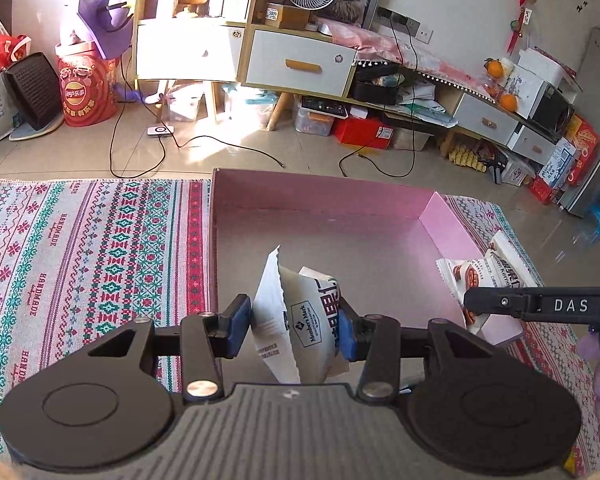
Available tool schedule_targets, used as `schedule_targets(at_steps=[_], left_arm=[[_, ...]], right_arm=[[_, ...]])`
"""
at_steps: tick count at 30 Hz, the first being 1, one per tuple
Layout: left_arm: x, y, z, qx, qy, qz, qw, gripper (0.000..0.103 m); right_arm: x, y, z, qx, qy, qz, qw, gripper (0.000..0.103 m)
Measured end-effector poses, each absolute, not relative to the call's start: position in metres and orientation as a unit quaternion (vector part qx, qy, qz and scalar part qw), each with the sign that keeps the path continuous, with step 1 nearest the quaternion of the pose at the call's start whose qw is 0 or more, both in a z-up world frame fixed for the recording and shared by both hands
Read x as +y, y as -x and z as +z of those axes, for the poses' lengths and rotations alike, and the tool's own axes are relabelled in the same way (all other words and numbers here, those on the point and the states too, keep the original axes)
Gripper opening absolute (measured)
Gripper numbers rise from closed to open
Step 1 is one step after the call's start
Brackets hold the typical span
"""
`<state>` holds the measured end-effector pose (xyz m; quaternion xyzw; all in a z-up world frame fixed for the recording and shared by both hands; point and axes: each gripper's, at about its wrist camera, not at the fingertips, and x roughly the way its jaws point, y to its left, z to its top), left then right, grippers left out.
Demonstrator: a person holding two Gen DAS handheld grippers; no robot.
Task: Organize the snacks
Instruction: 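Carry the white bag into the pink tray box and open the left gripper, then withdraw the left gripper from the box back over the snack pile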
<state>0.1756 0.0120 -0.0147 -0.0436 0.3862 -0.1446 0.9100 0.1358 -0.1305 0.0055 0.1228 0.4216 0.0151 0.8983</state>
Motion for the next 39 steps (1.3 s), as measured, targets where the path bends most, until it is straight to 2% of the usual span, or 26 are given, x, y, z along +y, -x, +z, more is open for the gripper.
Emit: schedule_targets(at_steps=[1,3,5,9,15,26,34,39], left_arm=[[0.012,-0.175,-0.013,0.384,0.041,-0.143,0.911,0.054],[0.010,-0.174,-0.009,0.381,0.038,-0.142,0.913,0.069],[0.010,-0.170,-0.005,0.374,0.033,-0.144,0.916,0.076],[0.009,-0.165,0.001,0.371,0.021,-0.146,0.917,0.087],[0.013,-0.154,0.008,0.372,0.004,-0.149,0.916,0.094],[0.022,-0.128,0.023,0.376,-0.001,-0.144,0.916,0.103],[0.029,-0.105,0.027,0.381,-0.005,-0.144,0.913,0.103],[0.035,-0.093,0.025,0.383,-0.002,-0.146,0.912,0.103]], right_arm=[[-0.131,-0.135,0.007,0.418,-0.122,0.011,0.900,0.044],[-0.132,-0.133,0.009,0.414,-0.122,0.009,0.902,0.058],[-0.133,-0.132,0.012,0.410,-0.121,0.011,0.904,0.066],[-0.130,-0.128,0.017,0.406,-0.111,0.014,0.907,0.073],[-0.128,-0.121,0.026,0.397,-0.107,0.021,0.911,0.081],[-0.126,-0.091,0.041,0.378,-0.087,0.037,0.921,0.092],[-0.125,-0.068,0.046,0.367,-0.070,0.043,0.927,0.102],[-0.121,-0.058,0.045,0.373,-0.054,0.048,0.925,0.102]])
